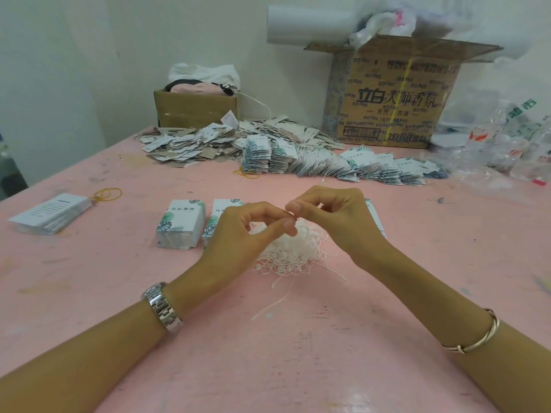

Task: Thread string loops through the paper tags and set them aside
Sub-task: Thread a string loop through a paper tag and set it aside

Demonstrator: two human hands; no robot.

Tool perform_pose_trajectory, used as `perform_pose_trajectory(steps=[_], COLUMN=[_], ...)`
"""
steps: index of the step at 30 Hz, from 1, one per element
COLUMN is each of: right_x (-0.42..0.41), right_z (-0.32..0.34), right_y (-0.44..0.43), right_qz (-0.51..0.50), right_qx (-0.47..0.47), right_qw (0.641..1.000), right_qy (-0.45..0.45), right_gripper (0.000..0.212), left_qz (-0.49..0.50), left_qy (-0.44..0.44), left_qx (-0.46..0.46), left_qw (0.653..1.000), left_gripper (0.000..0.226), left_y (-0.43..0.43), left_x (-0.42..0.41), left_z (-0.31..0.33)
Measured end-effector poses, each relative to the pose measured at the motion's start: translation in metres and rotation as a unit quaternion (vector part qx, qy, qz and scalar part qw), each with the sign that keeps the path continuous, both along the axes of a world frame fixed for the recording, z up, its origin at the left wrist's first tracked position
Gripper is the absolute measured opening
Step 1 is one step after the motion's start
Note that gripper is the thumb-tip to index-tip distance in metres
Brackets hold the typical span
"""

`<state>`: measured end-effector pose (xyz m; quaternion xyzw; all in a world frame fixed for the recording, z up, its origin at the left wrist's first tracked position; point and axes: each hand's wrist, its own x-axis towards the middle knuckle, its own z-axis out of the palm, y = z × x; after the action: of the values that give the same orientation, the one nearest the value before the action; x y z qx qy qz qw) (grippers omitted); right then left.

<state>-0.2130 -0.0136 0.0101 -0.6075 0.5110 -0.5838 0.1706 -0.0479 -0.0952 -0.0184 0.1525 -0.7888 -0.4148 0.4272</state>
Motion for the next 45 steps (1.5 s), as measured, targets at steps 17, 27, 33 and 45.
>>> perform_pose_trajectory(steps=[17,27,33,45], right_x=[-0.026,-0.011,-0.003,-0.016], right_z=[-0.011,-0.001,0.002,0.005], right_y=[-0.002,0.0,0.002,0.002], right_qz=[-0.083,-0.096,-0.037,0.022], right_qx=[0.139,-0.019,-0.049,0.113], right_qw=[0.92,0.954,0.974,0.987], right_qy=[0.357,0.282,0.216,0.113], right_gripper=[0.021,0.006,0.01,0.022], left_qz=[0.087,0.07,0.062,0.103], left_qy=[0.011,-0.05,-0.015,0.054], left_qx=[0.034,-0.011,-0.019,0.014], left_qw=[0.996,0.996,0.998,0.993], left_gripper=[0.014,0.006,0.009,0.003], left_y=[-0.006,0.001,0.003,-0.003], left_x=[-0.002,-0.001,-0.002,0.001], left_z=[-0.008,-0.008,-0.004,0.005])
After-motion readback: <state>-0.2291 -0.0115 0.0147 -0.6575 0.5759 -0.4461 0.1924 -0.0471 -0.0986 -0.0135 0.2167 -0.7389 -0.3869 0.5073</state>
